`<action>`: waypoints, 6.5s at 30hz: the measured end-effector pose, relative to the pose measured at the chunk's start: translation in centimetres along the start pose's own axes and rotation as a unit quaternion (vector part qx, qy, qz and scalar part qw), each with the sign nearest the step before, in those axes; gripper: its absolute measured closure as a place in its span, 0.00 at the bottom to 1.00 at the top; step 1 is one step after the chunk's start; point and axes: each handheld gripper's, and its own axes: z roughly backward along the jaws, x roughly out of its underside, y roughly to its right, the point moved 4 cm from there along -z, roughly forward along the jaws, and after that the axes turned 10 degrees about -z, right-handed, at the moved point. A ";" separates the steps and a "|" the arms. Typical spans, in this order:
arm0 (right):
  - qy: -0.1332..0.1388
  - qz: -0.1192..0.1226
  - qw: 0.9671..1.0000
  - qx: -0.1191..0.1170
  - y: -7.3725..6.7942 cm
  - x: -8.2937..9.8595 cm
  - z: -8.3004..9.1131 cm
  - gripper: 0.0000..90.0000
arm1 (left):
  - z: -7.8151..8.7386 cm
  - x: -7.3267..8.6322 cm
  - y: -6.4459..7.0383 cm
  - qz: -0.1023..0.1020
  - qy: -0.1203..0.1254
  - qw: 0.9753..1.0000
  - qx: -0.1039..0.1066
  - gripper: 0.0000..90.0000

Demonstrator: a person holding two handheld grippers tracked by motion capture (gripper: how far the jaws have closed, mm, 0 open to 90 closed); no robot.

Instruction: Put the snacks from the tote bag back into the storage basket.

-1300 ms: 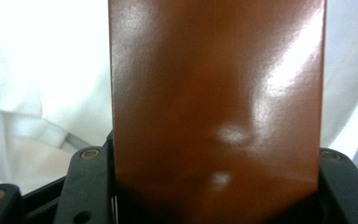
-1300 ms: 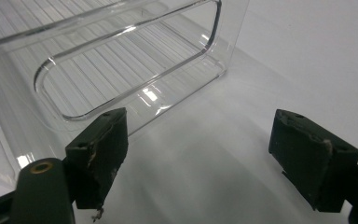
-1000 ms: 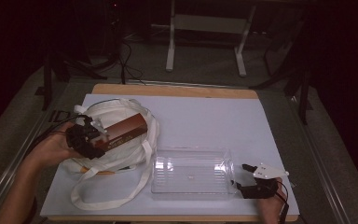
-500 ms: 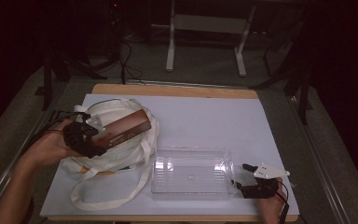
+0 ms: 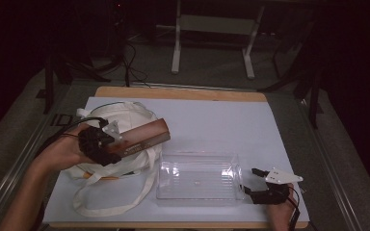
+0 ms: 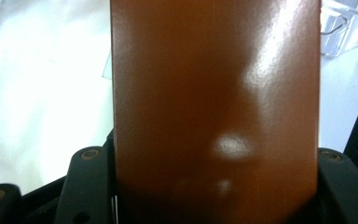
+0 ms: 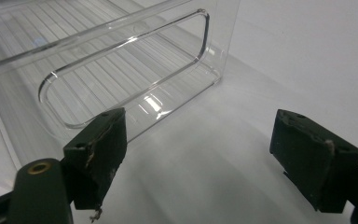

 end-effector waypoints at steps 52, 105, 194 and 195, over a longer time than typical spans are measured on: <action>-0.002 -0.003 1.000 -0.002 0.0 0.0 0.0 0.20 | -1.3 -4.8 3.3 -0.095 -0.004 0.995 0.041 0.48; -0.004 -0.006 1.000 -0.004 0.0 0.0 0.0 0.20 | -3.8 -8.5 7.2 -0.174 -0.025 0.981 0.086 0.48; -0.011 -0.007 1.000 -0.009 0.0 0.0 -0.2 0.19 | -7.6 -14.5 10.1 -0.211 -0.047 0.969 0.117 0.42; -0.012 -0.007 1.000 -0.009 0.1 0.0 -0.2 0.19 | -7.7 -14.5 10.1 -0.210 -0.048 0.969 0.118 0.42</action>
